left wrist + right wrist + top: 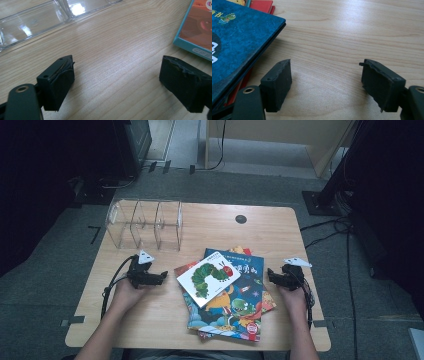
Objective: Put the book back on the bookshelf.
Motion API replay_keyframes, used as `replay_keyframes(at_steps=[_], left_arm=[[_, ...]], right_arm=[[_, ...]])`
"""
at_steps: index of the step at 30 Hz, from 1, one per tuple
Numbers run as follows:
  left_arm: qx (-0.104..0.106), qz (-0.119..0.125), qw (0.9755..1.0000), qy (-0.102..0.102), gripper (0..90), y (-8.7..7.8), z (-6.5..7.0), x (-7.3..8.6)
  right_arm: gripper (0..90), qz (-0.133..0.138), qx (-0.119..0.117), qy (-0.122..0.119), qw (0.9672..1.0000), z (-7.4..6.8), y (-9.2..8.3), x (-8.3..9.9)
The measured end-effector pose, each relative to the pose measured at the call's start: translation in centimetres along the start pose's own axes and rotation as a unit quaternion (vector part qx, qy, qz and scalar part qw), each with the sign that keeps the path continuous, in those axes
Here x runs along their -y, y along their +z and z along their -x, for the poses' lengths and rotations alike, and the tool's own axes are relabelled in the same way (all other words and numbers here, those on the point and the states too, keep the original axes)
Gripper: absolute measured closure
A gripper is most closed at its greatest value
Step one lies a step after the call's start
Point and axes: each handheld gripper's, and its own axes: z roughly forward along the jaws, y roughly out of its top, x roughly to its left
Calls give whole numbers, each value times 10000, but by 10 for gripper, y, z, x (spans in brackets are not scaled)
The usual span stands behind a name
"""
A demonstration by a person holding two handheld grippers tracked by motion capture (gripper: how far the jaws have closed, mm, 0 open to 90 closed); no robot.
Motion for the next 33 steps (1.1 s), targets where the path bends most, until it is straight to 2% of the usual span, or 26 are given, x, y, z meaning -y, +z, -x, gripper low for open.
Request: replay_keyframes(at_steps=[5, 6, 8, 10, 13, 14, 16, 18, 20, 21, 25, 26, 28, 29, 30, 32, 33], left_arm=[[13, -31, 10000, 4, 155, -1, 1, -1], [31, -67, 10000, -19, 188, -2, 1, -2], [86, -81, 9999, -16, 215, -3, 2, -3], [218, -130, 9997, -56, 337, -6, 3, -5], [276, -216, 9994, -13, 383, -7, 4, -7], [284, -245, 9993, 27, 414, -10, 6, -8], [313, -242, 9992, 12, 474, -11, 7, -9], [575, -265, 9980, -22, 552, -18, 7, -14], [797, -312, 9963, -68, 656, -22, 8, -16], [897, -359, 9953, -93, 677, -23, 9, -17], [1001, -378, 9943, -6, 728, -26, 14, -21], [1085, -335, 9935, 14, 759, -26, 17, -23], [1144, -273, 9930, 68, 793, -28, 20, -26], [1144, -273, 9930, 68, 800, -28, 20, -26], [1233, -192, 9922, 53, 810, -29, 23, -29], [1277, -199, 9916, 66, 812, -29, 24, -31], [1292, -217, 9913, 110, 812, -28, 26, -32]], right_arm=[[262, 14, -59, -7, 10000, 0, 0, 0], [280, -1, -144, -77, 9999, 0, 0, -1], [289, -16, -158, -76, 9998, 0, 0, -1], [370, -62, -342, -44, 9994, 0, -3, -4], [393, -84, -425, 2, 9991, -1, -3, -5], [431, -95, -442, -32, 9990, -2, -4, -7], [449, -66, -465, -21, 9989, -2, -6, -8], [536, 92, -591, 30, 9982, -2, -14, -12], [604, 142, -754, -2, 9971, -4, -20, -13], [630, 131, -822, -38, 9965, -5, -23, -14], [691, 98, -1053, -64, 9944, -13, -30, -15], [742, 114, -1191, -76, 9928, -19, -33, -16], [779, 121, -1255, -106, 9920, -25, -35, -18], [779, 121, -1255, -106, 9920, -25, -35, -18], [812, 134, -1365, -162, 9904, -33, -38, -19], [835, 137, -1403, -166, 9899, -36, -39, -19], [856, 154, -1490, -185, 9885, -41, -40, -18]])
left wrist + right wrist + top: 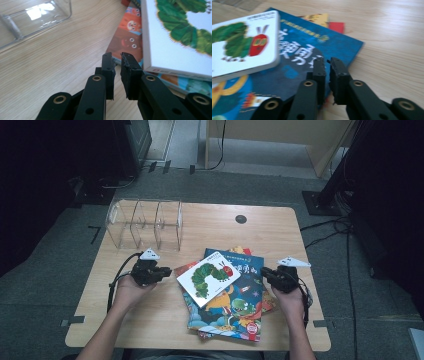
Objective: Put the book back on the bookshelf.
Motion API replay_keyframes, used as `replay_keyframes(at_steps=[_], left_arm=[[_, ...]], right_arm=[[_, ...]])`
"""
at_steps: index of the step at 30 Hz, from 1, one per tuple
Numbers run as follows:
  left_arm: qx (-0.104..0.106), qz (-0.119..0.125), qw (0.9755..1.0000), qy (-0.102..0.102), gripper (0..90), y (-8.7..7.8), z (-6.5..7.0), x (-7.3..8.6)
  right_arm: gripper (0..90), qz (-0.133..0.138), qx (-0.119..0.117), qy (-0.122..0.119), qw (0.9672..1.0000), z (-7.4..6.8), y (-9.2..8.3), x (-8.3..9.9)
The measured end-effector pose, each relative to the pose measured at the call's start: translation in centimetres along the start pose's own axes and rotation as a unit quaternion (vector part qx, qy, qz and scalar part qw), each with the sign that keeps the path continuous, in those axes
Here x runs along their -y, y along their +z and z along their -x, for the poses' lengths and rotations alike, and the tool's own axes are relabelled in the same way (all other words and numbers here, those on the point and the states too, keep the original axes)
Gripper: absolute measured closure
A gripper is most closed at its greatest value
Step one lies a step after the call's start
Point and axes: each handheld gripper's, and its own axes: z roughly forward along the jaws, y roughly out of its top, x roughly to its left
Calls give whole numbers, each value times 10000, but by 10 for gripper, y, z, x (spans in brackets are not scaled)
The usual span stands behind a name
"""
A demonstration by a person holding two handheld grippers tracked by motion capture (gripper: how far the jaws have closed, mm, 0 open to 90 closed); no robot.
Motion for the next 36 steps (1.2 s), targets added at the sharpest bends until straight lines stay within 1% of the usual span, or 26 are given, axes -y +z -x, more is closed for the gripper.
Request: replay_keyframes(at_steps=[1, 3, 4, 5, 6, 7, 9, 10, 11, 12, 13, 14, 15, 16, 18, 19, 21, 22, 23, 25, 26, 27, 28, 32, 34, 36], left_arm=[[6, -32, 10000, 42, 813, 1, 1, -1], [59, -20, 10000, 34, 813, 4, 3, -3], [91, -27, 9999, 49, 826, 5, 3, -4], [174, -40, 9998, 57, 839, 6, 4, -5], [174, -40, 9998, 57, 845, 6, 4, -5], [233, -60, 9997, 78, 845, 8, 5, -7], [284, -96, 9995, 132, 850, 10, 8, -8], [317, -146, 9992, 170, 850, 11, 9, -8], [324, -182, 9991, 199, 850, 13, 10, -9], [332, -195, 9990, 235, 858, 14, 12, -9], [286, -210, 9990, 268, 859, 14, 13, -9], [286, -210, 9990, 268, 864, 14, 13, -9], [342, -243, 9988, 237, 865, 14, 13, -9], [342, -243, 9988, 237, 867, 14, 13, -9], [437, -282, 9984, 237, 871, 14, 15, -8], [501, -320, 9980, 233, 874, 14, 16, -8], [522, -335, 9978, 217, 872, 14, 17, -8], [591, -366, 9974, 186, 872, 14, 19, -8], [591, -366, 9974, 186, 872, 14, 19, -8], [712, -369, 9967, 122, 873, 13, 23, -7], [712, -369, 9967, 122, 873, 13, 23, -7], [762, -380, 9963, 110, 873, 13, 25, -7], [810, -398, 9959, 85, 873, 12, 27, -7], [808, -440, 9957, 63, 873, 11, 31, -5], [835, -458, 9955, 19, 873, 10, 31, -4], [854, -479, 9952, -81, 873, 8, 32, -2]], right_arm=[[879, -22, -56, -32, 10000, -4, 1, 0], [900, -55, -171, -101, 9998, -13, 2, 1], [900, -64, -319, -110, 9994, -19, 4, 1], [900, -82, -397, -99, 9991, -23, 4, 1], [900, -87, -441, -109, 9989, -25, 4, 1], [900, -87, -441, -109, 9989, -25, 4, 1], [900, -117, -567, -149, 9982, -33, 5, 2], [900, -208, -669, -225, 9973, -38, 6, 2], [900, -208, -669, -225, 9973, -38, 6, 2], [900, -284, -773, -251, 9963, -43, 9, 3], [900, -315, -805, -277, 9959, -45, 10, 4], [900, -342, -853, -300, 9953, -47, 12, 5], [900, -379, -859, -348, 9950, -49, 13, 5], [900, -379, -859, -348, 9950, -49, 13, 5], [900, -476, -907, -409, 9939, -52, 17, 6], [900, -507, -921, -410, 9936, -53, 17, 6], [900, -559, -938, -407, 9932, -53, 19, 6], [900, -610, -982, -406, 9925, -53, 21, 6], [900, -608, -994, -404, 9924, -53, 22, 6], [900, -608, -1043, -379, 9920, -53, 23, 5], [900, -608, -1043, -379, 9920, -53, 23, 5], [900, -614, -1061, -379, 9917, -53, 24, 5], [900, -609, -1133, -384, 9910, -54, 26, 5], [900, -620, -1171, -392, 9904, -55, 28, 4], [900, -621, -1204, -392, 9900, -54, 29, 3], [900, -635, -1266, -370, 9892, -53, 31, 1]])
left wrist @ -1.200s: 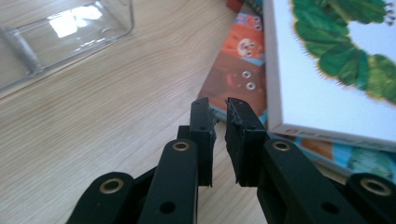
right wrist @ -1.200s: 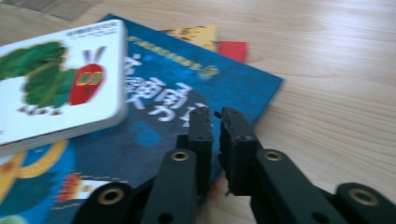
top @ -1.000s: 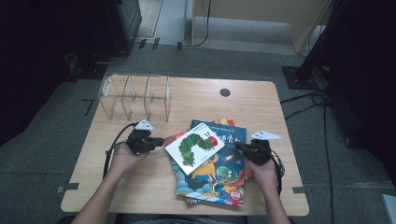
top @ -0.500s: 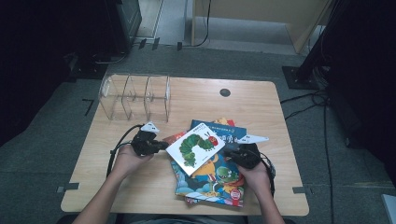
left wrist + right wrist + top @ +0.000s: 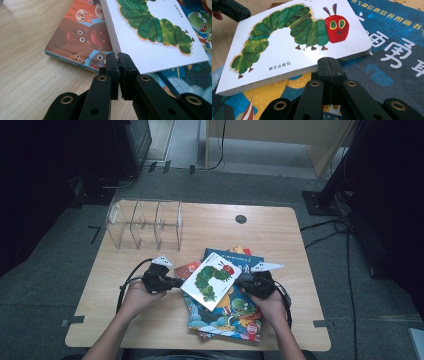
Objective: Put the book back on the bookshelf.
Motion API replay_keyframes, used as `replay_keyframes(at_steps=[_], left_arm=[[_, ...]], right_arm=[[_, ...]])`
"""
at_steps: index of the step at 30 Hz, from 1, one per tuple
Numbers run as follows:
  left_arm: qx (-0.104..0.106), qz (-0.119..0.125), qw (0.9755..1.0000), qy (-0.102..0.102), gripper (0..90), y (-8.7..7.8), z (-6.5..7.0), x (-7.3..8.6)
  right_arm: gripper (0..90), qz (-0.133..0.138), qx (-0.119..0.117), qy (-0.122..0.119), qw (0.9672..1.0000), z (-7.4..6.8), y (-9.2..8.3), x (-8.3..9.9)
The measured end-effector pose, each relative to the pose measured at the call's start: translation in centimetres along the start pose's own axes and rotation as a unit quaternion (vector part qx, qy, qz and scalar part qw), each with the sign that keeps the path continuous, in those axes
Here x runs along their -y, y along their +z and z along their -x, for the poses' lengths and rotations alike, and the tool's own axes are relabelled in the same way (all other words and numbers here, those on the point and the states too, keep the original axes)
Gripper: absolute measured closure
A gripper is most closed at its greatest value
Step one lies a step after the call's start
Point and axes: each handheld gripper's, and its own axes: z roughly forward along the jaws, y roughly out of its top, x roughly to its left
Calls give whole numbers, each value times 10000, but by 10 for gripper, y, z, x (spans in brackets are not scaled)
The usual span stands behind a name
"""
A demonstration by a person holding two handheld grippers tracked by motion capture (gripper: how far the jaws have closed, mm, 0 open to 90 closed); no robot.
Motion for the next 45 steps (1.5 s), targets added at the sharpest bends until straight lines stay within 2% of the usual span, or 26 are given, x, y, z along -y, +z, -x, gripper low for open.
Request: replay_keyframes(at_steps=[3, 6, 9, 11, 12, 13, 15, 17, 18, 22, 23, 24, 25, 26, 28, 29, 32, 33, 35, 40, 43, 45], left_arm=[[12, -37, 10000, -65, 863, -1, 2, 1], [-210, -120, 9995, -220, 735, -5, -1, -1], [-278, -72, 9992, -282, 690, -10, -4, -4], [-237, -12, 9989, -399, 596, -14, -6, -7], [-208, -4, 9987, -457, 596, -15, -7, -10], [-141, -59, 9987, -496, 530, -15, -9, -15], [-157, -78, 9990, -417, 507, -14, -8, -18], [-273, -156, 9991, -285, 403, -12, -6, -23], [-272, -206, 9991, -263, 390, -10, -4, -27], [-207, -274, 9989, -322, 310, -3, -2, -33], [-77, -295, 9986, -444, 308, 2, -3, -36], [-16, -333, 9983, -482, 309, 4, -3, -38], [-16, -333, 9983, -482, 310, 4, -3, -38], [-35, -458, 9976, -518, 309, 10, -3, -41], [-51, -543, 9973, -499, 309, 13, -2, -42], [-34, -578, 9971, -501, 313, 16, -1, -43], [-37, -673, 9965, -499, 314, 21, 1, -44], [-55, -766, 9957, -522, 314, 24, 0, -45], [-53, -749, 9955, -573, 316, 26, -1, -47], [46, -893, 9941, -605, 307, 30, -3, -50], [107, -901, 9929, -764, 310, 31, -6, -52], [96, -928, 9925, -787, 293, 32, -5, -53]], right_arm=[[900, -12, -22, -19, 10000, 1, 2, -2], [900, -44, -61, -52, 10000, 2, 4, -5], [900, -21, -97, -55, 9999, 3, 6, -6], [900, 1, -110, -71, 9999, 3, 7, -7], [900, 15, -113, -87, 9999, 3, 8, -7], [900, 14, -114, -75, 9999, 3, 10, -9], [900, -28, -111, -75, 9999, 3, 11, -10], [900, -31, -60, -178, 9998, 2, 13, -13], [900, -31, -50, -175, 9998, 1, 14, -13], [900, -21, -8, -209, 9998, 0, 14, -13], [900, -44, 34, -207, 9998, -2, 13, -13], [900, -45, 20, -232, 9997, -2, 13, -12], [900, -45, 20, -232, 9997, -2, 13, -12], [900, -36, 19, -227, 9997, -6, 12, -10], [900, -41, 2, -230, 9997, -8, 12, -9], [900, -42, 23, -318, 9995, -15, 11, -6], [900, -80, 68, -393, 9992, -21, 11, -4], [900, -29, 160, -530, 9985, -25, 11, -2], [900, -18, 139, -525, 9985, -25, 11, -1], [900, 4, 98, -455, 9989, -24, 13, -3], [900, 15, 15, -419, 9991, -23, 17, -5], [900, 27, -47, -439, 9990, -22, 20, -7]])
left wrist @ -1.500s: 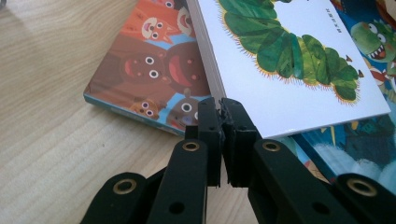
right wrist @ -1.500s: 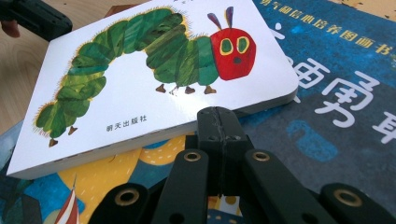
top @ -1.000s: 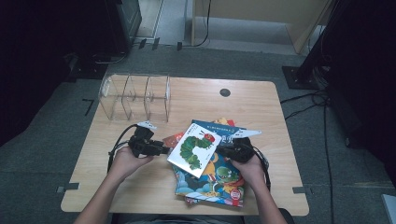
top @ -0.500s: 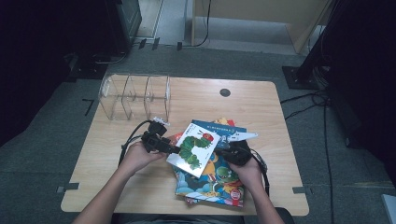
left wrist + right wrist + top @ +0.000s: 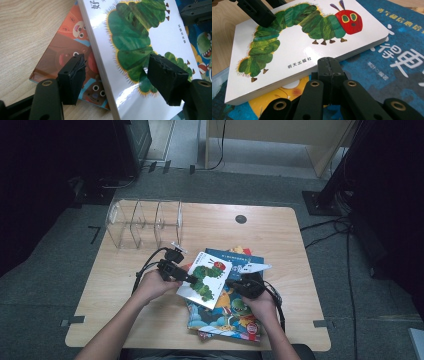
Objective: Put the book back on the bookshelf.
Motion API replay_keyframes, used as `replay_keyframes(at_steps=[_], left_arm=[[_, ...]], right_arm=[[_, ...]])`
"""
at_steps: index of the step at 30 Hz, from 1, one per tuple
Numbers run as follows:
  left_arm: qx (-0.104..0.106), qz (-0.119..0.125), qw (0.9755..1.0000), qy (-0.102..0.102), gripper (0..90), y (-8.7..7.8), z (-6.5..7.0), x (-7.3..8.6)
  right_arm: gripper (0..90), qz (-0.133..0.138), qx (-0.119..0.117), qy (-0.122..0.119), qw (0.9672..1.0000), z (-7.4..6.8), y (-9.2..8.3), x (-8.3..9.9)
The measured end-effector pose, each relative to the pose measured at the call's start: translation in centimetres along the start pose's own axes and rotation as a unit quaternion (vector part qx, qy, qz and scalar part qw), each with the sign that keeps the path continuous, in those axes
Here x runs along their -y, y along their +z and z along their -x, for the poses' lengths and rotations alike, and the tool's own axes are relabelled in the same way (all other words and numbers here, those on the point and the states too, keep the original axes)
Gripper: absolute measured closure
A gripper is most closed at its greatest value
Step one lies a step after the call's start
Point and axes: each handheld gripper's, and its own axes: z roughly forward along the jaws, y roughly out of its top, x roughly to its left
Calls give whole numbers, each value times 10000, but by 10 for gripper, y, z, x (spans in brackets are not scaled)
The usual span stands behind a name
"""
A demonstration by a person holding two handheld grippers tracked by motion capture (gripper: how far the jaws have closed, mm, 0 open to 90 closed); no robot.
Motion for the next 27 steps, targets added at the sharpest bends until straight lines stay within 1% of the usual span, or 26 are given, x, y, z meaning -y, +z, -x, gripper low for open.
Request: replay_keyframes(at_steps=[1, 2, 3, 4, 5, 6, 7, 8, 9, 10, 11, 12, 13, 14, 15, 16, 19, 20, 21, 24, 26, 27], left_arm=[[0, 0, 10000, 0, 292, 0, 0, 0], [-28, -20, 10000, 68, 292, 1, 1, 0], [-28, -20, 10000, 68, 291, 1, 1, 0], [-79, -6, 10000, -42, 267, 2, 2, -1], [-79, -6, 10000, -42, 252, 2, 2, -1], [-105, -56, 9999, -55, 252, 2, 2, -2], [-196, -105, 9996, -154, 247, 2, 3, -3], [-196, -105, 9996, -154, 248, 2, 3, -3], [-283, -158, 9993, -180, 248, 2, 3, -4], [-325, -200, 9990, -253, 249, 1, 4, -6], [-325, -200, 9990, -253, 264, 1, 4, -6], [-316, -194, 9988, -327, 291, 0, 2, -6], [-282, -150, 9985, -455, 308, -2, 0, -6], [-282, -150, 9985, -455, 336, -2, 0, -6], [-297, -128, 9982, -499, 364, -4, -1, -6], [-281, -130, 9979, -572, 377, -7, -1, -7], [-285, -115, 9978, -581, 420, -10, 0, -8], [-296, -117, 9982, -513, 427, -16, 2, -10], [-296, -117, 9982, -513, 434, -16, 2, -10], [-315, -113, 9986, -405, 452, -27, 9, -15], [-311, -63, 9988, -363, 457, -34, 15, -18], [-274, 7, 9990, -351, 467, -38, 18, -20]], right_arm=[[900, 0, 0, 0, 10000, 0, 0, 0], [900, -34, -30, -41, 10000, -1, 2, -2], [900, -34, -30, -41, 10000, -1, 2, -2], [900, -22, -57, -116, 9999, -2, 6, -4], [900, -22, -57, -116, 9999, -2, 6, -4], [900, -30, -33, -147, 9999, -3, 7, -6], [900, -42, -30, -118, 9999, -5, 10, -7], [900, -42, -30, -118, 9999, -5, 10, -7], [900, -64, -31, -82, 9999, -5, 10, -9], [900, -103, -25, -131, 9999, -7, 13, -11], [900, -103, -25, -131, 9999, -7, 13, -11], [900, -109, -16, -106, 9999, -7, 14, -12], [900, -97, -39, -79, 9999, -6, 14, -12], [900, -97, -39, -79, 9999, -6, 14, -12], [900, -95, -60, -2, 9999, -6, 13, -12], [900, -96, -55, -3, 9999, -6, 13, -11], [900, -79, -48, -16, 10000, -6, 13, -10], [900, -54, -66, 15, 10000, -6, 13, -10], [900, -54, -66, 15, 10000, -6, 13, -10], [900, -34, -83, 34, 10000, -4, 11, -8], [900, -34, -80, 35, 10000, -5, 11, -8], [900, -35, -65, 24, 10000, -4, 10, -7]])
